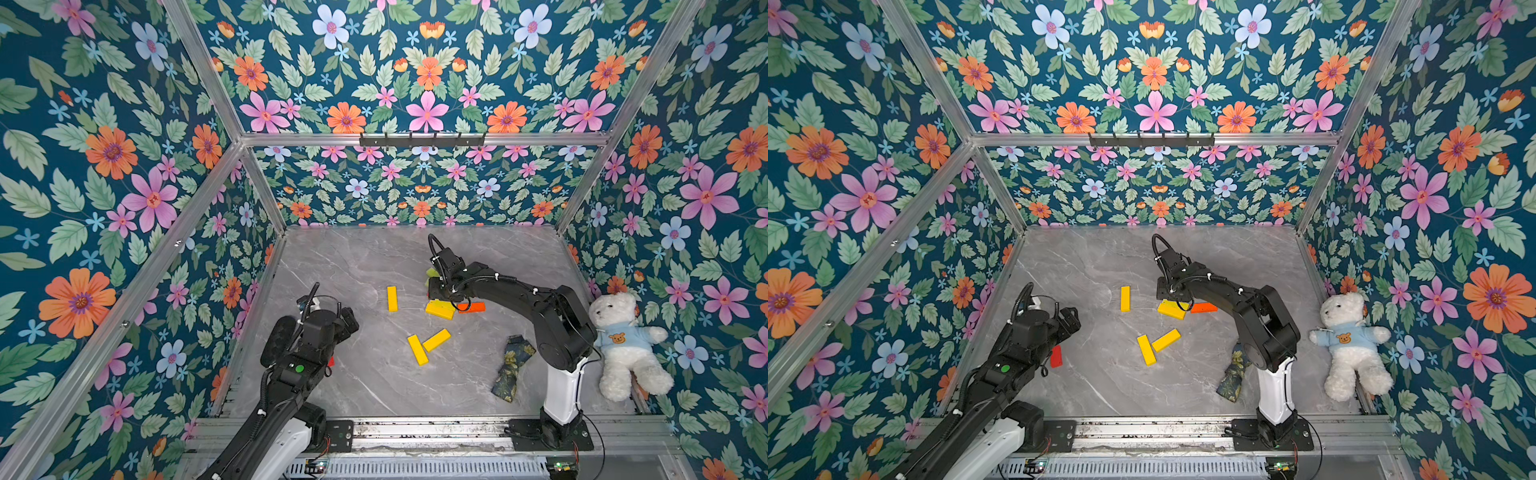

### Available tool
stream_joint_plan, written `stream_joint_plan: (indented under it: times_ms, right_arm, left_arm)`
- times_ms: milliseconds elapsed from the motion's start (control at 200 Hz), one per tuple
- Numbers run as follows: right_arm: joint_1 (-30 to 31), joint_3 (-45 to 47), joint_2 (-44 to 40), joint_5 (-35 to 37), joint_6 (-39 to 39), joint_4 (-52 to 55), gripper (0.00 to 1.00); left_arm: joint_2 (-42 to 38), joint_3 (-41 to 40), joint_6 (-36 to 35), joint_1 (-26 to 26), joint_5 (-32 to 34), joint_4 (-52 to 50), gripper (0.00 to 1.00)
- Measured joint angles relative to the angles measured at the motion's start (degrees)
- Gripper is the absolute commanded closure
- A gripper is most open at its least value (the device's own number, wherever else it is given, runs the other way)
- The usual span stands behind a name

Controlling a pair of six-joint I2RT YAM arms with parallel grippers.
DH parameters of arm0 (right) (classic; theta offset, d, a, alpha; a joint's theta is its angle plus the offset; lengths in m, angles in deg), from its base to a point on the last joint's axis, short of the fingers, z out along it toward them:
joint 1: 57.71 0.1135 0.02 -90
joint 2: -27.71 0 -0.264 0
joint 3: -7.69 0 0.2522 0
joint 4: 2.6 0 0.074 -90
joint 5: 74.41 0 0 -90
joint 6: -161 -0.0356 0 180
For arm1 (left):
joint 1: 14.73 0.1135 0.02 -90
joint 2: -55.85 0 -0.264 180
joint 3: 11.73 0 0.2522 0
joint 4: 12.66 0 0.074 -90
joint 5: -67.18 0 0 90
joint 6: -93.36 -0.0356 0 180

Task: Assemble the letter h with building blocks
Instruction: Pick up the building block from the center of the board.

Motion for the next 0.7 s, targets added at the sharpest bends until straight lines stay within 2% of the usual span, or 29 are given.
stream_joint_plan:
  times_ms: [130, 145, 165, 330, 530, 700]
  right_arm:
    - [-0.02, -0.76, 1.64, 2.14, -7.39, 0.79, 0.32]
    - [-0.04, -0.96, 1.88, 2.34, -8.07, 0.9, 0.25]
    - [-0.07, -1.18, 2.16, 2.56, -8.94, 1.03, 0.22]
    - [-0.04, -4.79, 5.79, 4.7, -14.95, 2.45, 0.21]
    - [-0.02, -5.46, 7.3, 5.49, -17.57, 2.75, 0.22]
    - [0.09, -7.39, 9.03, 5.4, -16.17, 2.69, 0.2]
  left_arm:
    - [0.02, -0.17, 0.0, 0.0, -0.33, 0.37, 0.0]
    - [0.0, -0.22, 0.0, 0.0, -0.37, 0.42, 0.0]
    - [-0.04, -0.28, 0.0, 0.0, -0.48, 0.44, 0.0]
    - [-0.52, -1.33, 0.02, 0.0, -1.44, 0.98, 0.0]
    - [-0.74, -1.6, 0.02, 0.02, -2.54, 1.9, 0.0]
    - [-0.9, -1.6, 0.0, 0.0, -2.89, 2.03, 0.0]
